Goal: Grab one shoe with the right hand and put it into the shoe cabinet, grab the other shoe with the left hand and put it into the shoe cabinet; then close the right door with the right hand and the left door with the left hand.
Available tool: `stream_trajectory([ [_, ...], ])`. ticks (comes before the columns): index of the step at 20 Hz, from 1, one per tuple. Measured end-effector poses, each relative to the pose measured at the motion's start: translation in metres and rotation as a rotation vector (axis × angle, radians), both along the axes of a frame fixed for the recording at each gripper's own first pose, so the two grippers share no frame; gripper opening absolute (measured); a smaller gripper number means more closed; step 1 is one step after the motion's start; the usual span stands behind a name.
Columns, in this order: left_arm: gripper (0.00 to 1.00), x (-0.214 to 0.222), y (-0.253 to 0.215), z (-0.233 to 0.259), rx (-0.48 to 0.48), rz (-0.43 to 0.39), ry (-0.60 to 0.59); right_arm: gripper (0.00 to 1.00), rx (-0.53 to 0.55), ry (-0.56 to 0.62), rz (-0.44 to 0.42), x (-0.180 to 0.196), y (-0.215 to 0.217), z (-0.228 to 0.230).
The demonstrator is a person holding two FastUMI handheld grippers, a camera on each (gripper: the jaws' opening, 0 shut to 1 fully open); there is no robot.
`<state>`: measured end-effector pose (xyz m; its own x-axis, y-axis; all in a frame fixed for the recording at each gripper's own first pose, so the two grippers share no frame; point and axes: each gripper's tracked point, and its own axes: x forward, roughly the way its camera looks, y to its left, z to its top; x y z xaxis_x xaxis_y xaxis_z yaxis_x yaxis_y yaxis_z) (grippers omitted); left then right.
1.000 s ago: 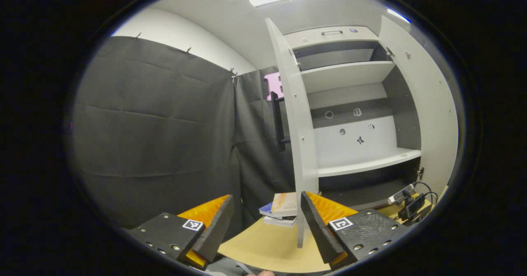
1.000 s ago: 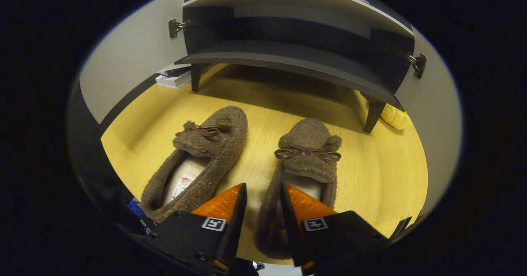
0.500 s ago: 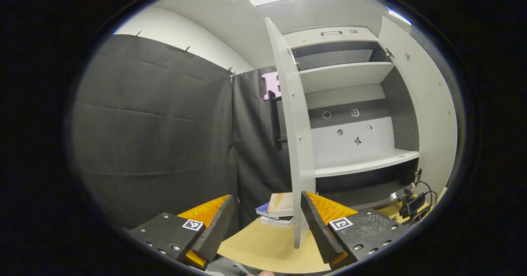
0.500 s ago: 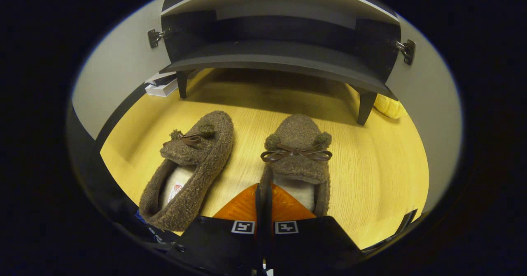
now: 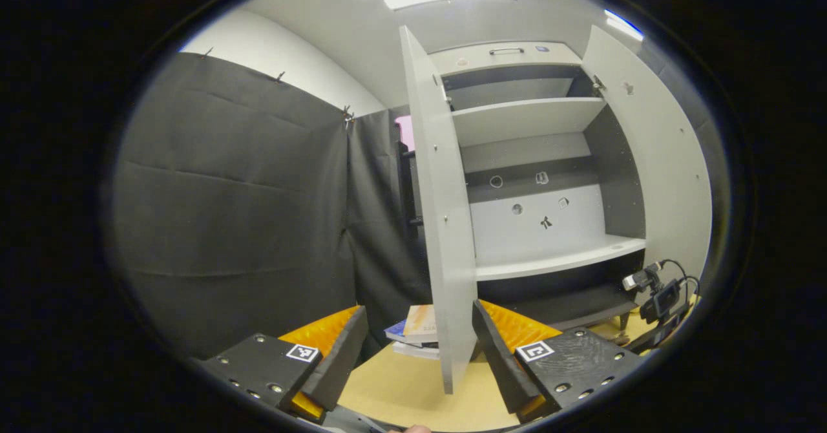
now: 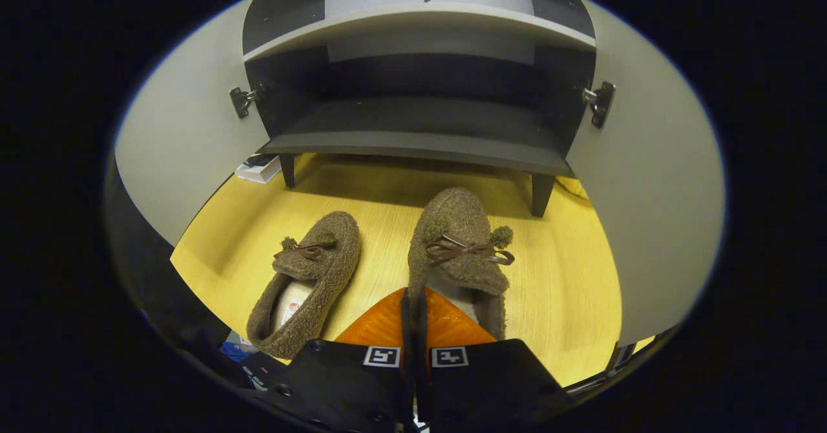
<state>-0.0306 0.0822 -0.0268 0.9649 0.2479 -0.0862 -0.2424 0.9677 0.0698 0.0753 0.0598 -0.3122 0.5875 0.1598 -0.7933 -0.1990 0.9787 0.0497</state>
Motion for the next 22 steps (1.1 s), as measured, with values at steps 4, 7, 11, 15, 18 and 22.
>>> stream_trajectory([
  [4, 0.94, 0.006, -0.009, 0.002, -0.005, -0.025, -0.009, 0.04, -0.018, -0.071, 0.012, 0.008, -0.010, 0.036],
  [7, 0.89, 0.012, -0.015, 0.005, -0.006, -0.041, -0.020, 0.04, -0.019, -0.119, 0.014, 0.014, -0.014, 0.064],
  [11, 0.89, 0.014, -0.024, 0.004, -0.011, -0.063, -0.024, 0.04, -0.027, -0.198, 0.030, 0.023, -0.016, 0.103],
  [15, 1.00, 0.017, -0.027, 0.005, -0.022, -0.074, -0.030, 0.04, -0.035, -0.274, 0.036, 0.031, -0.017, 0.141],
  [18, 0.89, 0.015, -0.027, 0.004, -0.025, -0.076, -0.032, 0.04, -0.029, -0.321, 0.036, 0.042, -0.016, 0.168],
  [22, 0.94, 0.012, -0.021, 0.003, -0.029, -0.067, -0.036, 0.04, -0.039, -0.400, 0.044, 0.066, -0.013, 0.206],
])
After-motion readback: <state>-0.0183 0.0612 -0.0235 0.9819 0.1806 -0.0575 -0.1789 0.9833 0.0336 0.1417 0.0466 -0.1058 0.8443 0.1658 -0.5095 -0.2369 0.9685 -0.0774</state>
